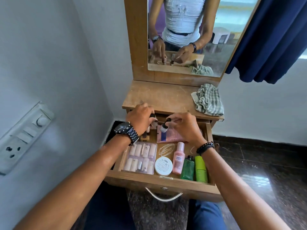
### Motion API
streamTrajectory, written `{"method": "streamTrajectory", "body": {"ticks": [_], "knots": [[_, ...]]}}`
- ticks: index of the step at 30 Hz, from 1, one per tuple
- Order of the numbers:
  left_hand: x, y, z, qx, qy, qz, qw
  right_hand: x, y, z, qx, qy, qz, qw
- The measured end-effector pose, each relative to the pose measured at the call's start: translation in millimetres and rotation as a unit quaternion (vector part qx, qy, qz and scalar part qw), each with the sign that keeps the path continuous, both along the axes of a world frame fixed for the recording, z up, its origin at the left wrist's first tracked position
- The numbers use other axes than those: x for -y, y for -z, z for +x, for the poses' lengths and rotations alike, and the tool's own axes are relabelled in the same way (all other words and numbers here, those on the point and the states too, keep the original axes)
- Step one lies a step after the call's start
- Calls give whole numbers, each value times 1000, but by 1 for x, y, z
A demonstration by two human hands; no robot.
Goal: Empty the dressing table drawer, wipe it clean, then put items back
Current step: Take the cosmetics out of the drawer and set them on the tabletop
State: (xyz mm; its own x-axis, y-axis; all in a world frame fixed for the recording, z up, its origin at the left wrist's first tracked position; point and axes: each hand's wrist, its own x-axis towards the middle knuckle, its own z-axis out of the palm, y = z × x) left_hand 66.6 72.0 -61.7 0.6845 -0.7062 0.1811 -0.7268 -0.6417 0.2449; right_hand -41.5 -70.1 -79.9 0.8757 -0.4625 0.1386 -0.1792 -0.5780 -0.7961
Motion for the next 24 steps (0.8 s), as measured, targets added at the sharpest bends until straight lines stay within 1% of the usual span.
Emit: {"method": "streamTrajectory", "body": {"ticks": [3,6,11,14,17,21,24], "knots": [[-8,-25,8,-37,-15,-38,998,4,-23,8,30,-3,9,1000],[-8,-43,27,-77,-33,-98,992,8,-42,28,51,-11,0,999],[5,-51,77,-74,-83,-154,982,9,-65,83,69,7,9,998],[18,-47,101,-56,-106,-166,979,10,-68,117,62,28,12,998],[32,-44,120,-58,-113,-183,975,12,-65,147,44,51,19,998],[49,-38,145,-74,-109,-224,966,17,-56,177,40,86,-19,995],[59,-30,154,-75,-102,-230,965,20,-46,190,42,94,-33,994]]}}
